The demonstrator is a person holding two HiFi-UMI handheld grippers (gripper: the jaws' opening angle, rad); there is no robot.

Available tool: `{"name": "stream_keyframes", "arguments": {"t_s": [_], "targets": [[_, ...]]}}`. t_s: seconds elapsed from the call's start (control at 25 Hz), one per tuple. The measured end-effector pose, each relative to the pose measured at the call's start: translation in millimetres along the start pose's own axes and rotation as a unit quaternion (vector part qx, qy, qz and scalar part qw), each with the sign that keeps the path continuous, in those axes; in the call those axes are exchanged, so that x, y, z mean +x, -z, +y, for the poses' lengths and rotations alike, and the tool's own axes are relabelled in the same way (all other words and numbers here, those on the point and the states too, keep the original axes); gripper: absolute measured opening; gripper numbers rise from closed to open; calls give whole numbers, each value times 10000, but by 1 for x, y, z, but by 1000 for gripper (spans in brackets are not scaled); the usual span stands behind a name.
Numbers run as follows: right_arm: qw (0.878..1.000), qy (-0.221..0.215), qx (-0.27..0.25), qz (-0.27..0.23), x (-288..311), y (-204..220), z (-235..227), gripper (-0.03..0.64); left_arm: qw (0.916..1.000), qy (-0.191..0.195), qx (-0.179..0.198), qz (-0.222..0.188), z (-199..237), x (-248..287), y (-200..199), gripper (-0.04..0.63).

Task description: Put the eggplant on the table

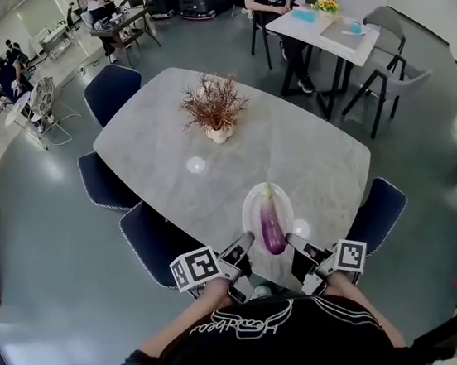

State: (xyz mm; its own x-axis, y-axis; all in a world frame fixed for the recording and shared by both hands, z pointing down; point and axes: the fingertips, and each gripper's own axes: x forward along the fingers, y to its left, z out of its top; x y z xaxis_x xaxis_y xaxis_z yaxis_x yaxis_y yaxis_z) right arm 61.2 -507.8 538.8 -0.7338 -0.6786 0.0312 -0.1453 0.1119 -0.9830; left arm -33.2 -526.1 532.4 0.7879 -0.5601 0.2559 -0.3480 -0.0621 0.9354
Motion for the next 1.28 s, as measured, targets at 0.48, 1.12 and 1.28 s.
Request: {"name": "stream_keyframes", "arguments": {"t_s": [0.48,1.12,1.28], "targets": [[9991,364,-11,-201,41,-41,-39,23,9993,-113,-91,342,34,48,-45,25],[9944,979,116,-367,61,-69,-102,23,9984,-324,33,466,83,95,-65,25],[9911,1215,252,-478,64,-74,-122,23,9977,-433,45,512,99,108,-66,25]]}}
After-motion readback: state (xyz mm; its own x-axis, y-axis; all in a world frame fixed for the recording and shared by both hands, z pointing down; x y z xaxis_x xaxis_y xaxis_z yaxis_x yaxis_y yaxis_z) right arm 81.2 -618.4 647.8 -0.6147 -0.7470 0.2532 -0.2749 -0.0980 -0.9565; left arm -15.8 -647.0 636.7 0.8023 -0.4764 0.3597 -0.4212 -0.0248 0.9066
